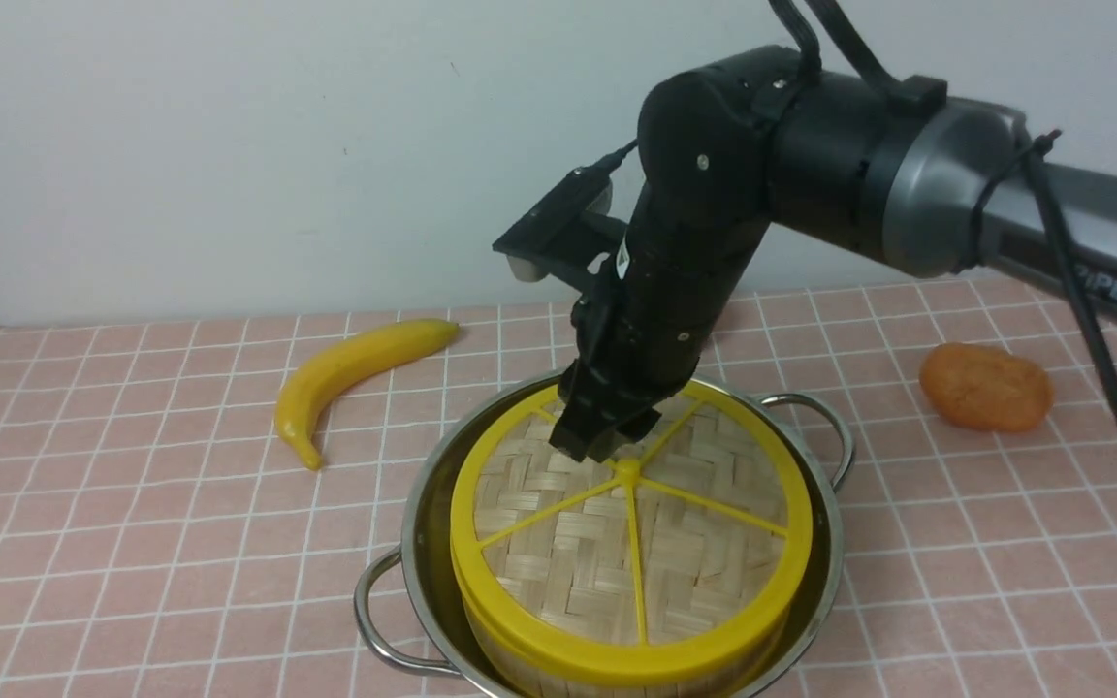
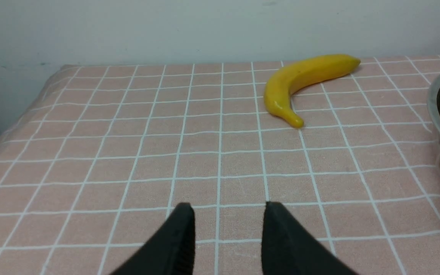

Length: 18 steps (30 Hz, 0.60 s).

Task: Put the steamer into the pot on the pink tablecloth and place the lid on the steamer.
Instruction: 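Place the bamboo steamer lid onto the steamer basket in the pot with the right gripper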

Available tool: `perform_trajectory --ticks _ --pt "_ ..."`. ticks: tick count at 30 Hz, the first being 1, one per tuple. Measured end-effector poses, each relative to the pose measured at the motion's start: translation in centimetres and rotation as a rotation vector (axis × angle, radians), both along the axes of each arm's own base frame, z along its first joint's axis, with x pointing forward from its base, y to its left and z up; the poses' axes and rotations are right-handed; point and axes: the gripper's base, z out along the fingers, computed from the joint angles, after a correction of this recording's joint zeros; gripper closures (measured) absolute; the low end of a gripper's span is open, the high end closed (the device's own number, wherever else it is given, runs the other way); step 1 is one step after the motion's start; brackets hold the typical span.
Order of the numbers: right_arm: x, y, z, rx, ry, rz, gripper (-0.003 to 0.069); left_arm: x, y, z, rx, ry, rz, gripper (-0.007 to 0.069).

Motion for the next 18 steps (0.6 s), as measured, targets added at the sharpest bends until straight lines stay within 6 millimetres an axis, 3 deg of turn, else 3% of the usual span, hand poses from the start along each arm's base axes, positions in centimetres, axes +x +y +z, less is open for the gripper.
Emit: perform_trajectory --ticks 6,13,18 --pt "-0.9 -0.5 2.0 0.061 0.008 -0.087 0.0350 0.0 0.0 0.0 0.000 0.000 0.000 0.0382" --pt "-2.1 -1.4 -1.6 -0.017 0.130 -0.130 0.0347 0.0 0.0 0.0 0.000 0.000 0.000 0.0382" --pt "-2.1 -1.5 -1.8 -0.028 0.125 -0.116 0.0345 0.0 0.0 0.0 0.000 0.000 0.000 0.0382"
